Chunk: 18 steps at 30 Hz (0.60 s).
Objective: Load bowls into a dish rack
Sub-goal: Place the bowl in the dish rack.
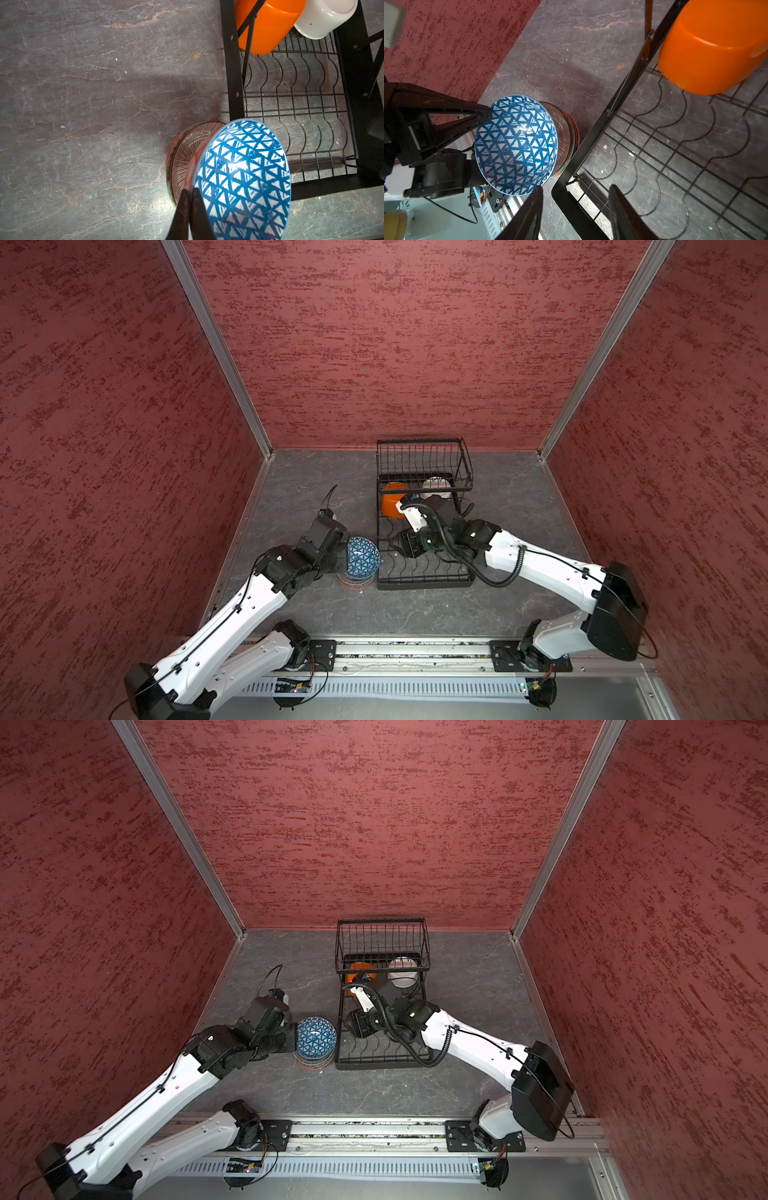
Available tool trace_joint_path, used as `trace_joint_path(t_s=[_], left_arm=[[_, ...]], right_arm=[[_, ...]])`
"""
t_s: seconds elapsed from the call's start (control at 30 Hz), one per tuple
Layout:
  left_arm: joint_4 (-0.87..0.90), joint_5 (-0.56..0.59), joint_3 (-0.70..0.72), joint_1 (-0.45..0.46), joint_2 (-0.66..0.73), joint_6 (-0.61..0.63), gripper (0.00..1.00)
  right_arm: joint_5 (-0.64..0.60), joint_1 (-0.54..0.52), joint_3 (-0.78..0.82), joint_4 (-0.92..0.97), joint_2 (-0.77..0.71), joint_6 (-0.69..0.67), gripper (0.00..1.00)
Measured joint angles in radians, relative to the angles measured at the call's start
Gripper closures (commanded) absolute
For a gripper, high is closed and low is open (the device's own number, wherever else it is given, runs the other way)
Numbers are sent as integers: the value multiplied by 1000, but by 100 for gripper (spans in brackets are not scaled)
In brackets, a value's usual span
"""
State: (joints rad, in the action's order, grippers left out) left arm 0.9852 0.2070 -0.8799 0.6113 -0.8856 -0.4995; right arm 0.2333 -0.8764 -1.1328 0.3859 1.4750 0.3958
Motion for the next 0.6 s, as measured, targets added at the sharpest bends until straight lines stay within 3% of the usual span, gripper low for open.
trace_joint_path(t_s=[0.6], left_arm=[[-16,0,11,0,36,1,100]], right_arm=[[37,-60,-93,-13,140,45,58]])
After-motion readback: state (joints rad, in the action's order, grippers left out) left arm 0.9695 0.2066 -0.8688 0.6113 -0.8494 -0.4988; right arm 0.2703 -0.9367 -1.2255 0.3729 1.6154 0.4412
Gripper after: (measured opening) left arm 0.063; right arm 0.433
